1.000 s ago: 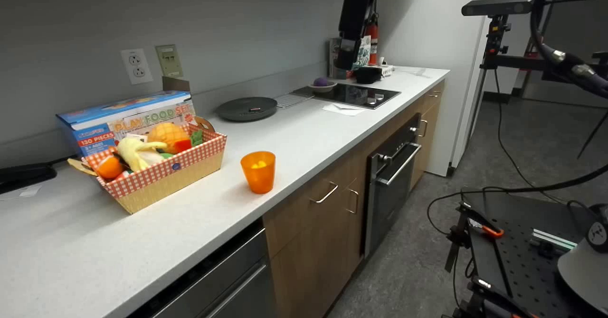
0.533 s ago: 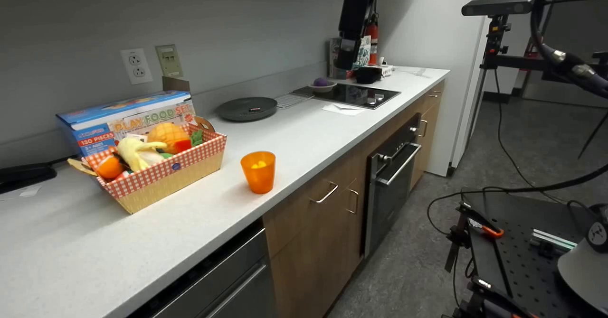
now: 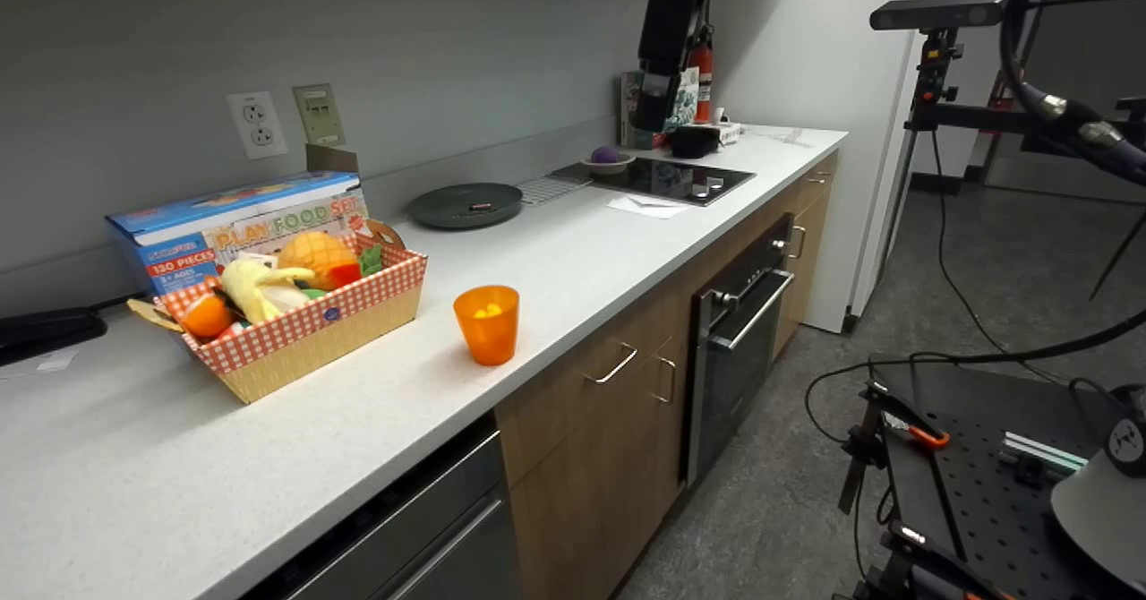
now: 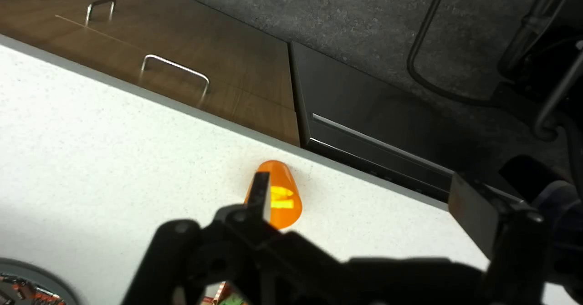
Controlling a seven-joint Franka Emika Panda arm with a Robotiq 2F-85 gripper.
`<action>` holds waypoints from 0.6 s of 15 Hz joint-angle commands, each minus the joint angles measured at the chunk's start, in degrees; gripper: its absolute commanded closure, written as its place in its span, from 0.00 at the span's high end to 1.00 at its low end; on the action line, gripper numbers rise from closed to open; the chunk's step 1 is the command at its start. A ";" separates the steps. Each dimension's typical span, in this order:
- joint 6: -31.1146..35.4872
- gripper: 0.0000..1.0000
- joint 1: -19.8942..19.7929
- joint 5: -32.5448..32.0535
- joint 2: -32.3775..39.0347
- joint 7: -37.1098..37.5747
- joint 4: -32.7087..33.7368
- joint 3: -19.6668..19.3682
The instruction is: Open the bottom right drawer
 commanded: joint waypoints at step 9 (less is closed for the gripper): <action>2.37 1.00 -3.56 -1.81 -0.37 2.21 -5.29 -0.19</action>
